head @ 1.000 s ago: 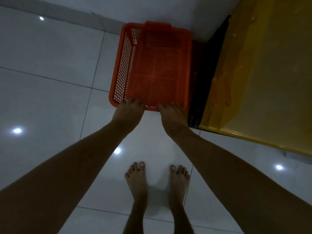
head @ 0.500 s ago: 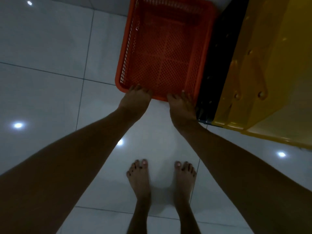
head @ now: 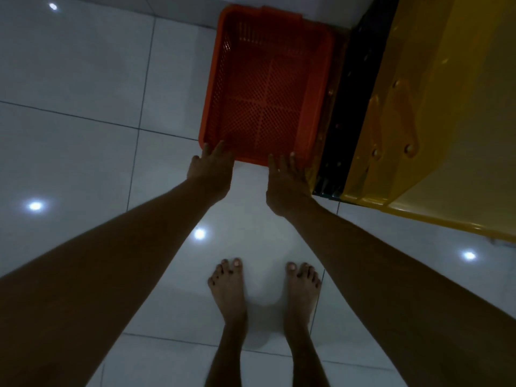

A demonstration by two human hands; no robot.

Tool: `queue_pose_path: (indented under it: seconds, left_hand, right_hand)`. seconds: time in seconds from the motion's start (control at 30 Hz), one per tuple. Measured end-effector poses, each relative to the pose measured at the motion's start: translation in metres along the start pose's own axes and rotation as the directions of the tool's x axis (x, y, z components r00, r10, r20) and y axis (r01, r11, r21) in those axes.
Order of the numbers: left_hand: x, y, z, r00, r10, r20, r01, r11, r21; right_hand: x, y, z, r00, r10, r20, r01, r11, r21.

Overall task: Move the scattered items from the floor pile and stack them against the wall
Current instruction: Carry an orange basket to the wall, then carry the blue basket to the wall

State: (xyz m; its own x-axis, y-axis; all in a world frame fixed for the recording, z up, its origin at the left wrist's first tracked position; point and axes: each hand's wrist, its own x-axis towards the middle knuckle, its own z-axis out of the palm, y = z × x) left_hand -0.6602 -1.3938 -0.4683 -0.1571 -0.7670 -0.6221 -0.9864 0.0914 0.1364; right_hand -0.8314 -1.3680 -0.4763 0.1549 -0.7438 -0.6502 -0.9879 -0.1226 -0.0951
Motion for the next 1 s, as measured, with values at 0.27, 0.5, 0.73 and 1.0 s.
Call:
queue_pose_path:
  seconds: [0.27, 0.5, 0.73, 1.0]
  left_hand:
    - [-0.062, 0.017, -0.035, 0.984, -0.084, 0.157, 0.122, 0.962, -0.244]
    - [-0.152, 0.060, -0.122, 0.994, -0.087, 0.062, 0.107, 0.838, -0.535]
    - [-0.270, 0.097, -0.220, 0.994, -0.106, -0.040, 0.056, 0.767, -0.640]
    - [-0.410, 0.127, -0.245, 0.957, -0.287, -0.047, 0.136, 0.584, -0.800]
  right_hand:
    - [-0.056, -0.018, -0.053, 0.995, -0.084, 0.058, 0.065, 0.958, 0.280]
    - [-0.126, -0.025, -0.167, 0.986, -0.151, 0.068, 0.107, 0.894, 0.434]
    - [-0.235, -0.028, -0.263, 0.983, -0.170, 0.077, 0.117, 0.884, 0.453]
    - [-0.370, -0.037, -0.290, 0.946, -0.240, 0.218, 0.117, 0.881, 0.459]
